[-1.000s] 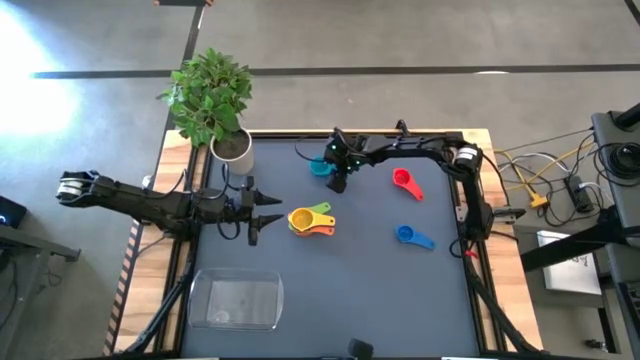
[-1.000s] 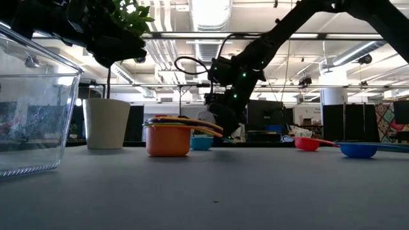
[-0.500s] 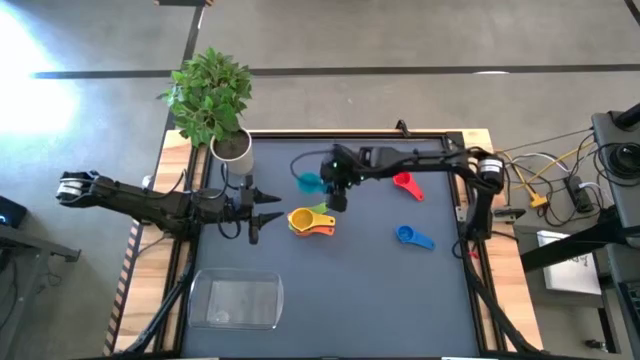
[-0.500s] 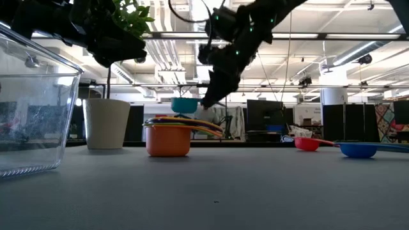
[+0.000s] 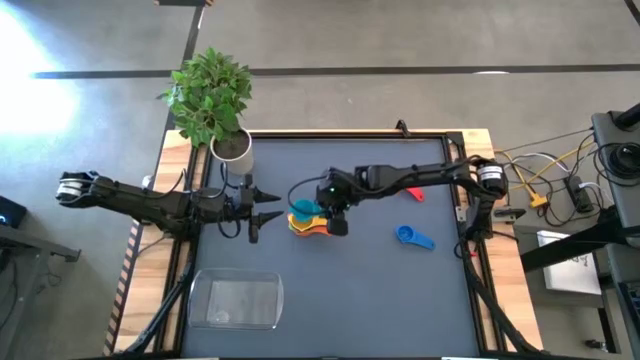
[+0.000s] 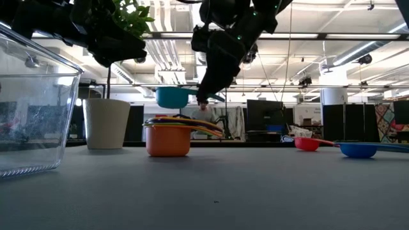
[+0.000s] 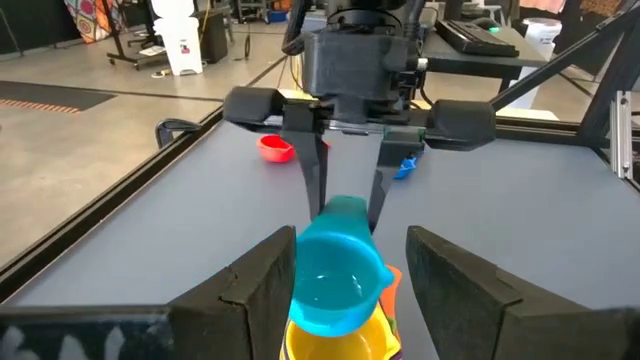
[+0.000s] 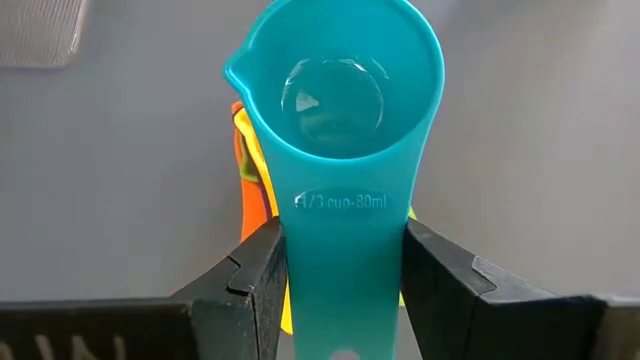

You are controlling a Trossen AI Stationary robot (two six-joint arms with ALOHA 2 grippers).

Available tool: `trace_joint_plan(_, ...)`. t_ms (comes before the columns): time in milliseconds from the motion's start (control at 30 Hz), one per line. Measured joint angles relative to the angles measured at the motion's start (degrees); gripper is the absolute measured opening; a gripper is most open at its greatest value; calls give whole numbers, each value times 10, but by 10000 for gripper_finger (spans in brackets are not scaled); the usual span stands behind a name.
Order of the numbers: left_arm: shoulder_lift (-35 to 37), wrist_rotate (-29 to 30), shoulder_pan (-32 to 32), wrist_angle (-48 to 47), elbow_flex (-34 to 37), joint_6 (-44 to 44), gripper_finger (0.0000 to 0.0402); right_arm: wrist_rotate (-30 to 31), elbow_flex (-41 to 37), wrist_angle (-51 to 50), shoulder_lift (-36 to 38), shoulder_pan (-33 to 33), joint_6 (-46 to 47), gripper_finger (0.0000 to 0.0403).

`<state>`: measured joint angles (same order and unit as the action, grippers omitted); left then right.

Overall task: Nest measuring cups in basket
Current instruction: Stack the light blue measuring cup on top of the yellow measuring cup, then stack the red measuring cup on top of the light blue measuring cup

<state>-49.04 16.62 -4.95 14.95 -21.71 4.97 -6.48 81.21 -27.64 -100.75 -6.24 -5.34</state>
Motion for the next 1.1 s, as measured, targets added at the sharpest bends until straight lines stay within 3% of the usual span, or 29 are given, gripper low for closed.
trace_joint_plan(633,-1,0,1,0,0,0,174,-14,0,-16,-16,3,9,190)
trace_joint_plan(767,-1,0,1,0,0,0,174,41,-3,-92,16,2,47,201)
trace_joint_plan(900,-1,0,1,0,0,0,174,112,-59,-135,70,-3,109,205)
trace_joint_plan(1100,-2,-1,1,0,0,0,174,159,-208,-138,194,-17,192,205)
